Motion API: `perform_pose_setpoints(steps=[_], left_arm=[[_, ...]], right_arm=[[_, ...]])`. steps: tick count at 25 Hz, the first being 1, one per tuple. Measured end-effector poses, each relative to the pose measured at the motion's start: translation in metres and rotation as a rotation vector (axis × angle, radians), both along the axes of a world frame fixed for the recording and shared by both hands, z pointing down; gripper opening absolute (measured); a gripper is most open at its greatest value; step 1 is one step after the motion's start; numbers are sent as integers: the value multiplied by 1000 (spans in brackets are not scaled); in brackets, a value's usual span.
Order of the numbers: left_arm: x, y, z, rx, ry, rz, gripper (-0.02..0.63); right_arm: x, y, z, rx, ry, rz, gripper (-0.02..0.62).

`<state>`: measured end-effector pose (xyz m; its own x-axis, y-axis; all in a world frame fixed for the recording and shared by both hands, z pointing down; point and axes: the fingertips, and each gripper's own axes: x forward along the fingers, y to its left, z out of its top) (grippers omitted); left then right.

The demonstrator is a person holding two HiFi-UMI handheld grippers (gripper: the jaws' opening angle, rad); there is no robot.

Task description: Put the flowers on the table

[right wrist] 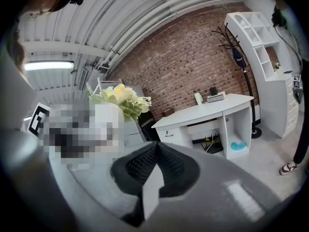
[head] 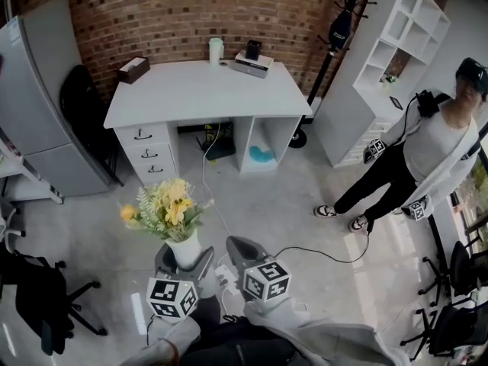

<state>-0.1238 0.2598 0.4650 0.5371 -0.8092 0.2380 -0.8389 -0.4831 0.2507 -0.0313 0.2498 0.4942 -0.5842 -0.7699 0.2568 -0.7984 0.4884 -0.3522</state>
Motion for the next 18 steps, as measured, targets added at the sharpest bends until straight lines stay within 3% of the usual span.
perform_pose_setpoints(steps=[18], left_arm=[[-78, -110, -3, 17, 7, 32, 394]], right_arm=[[-74, -108, -1, 9, -18, 67, -2]])
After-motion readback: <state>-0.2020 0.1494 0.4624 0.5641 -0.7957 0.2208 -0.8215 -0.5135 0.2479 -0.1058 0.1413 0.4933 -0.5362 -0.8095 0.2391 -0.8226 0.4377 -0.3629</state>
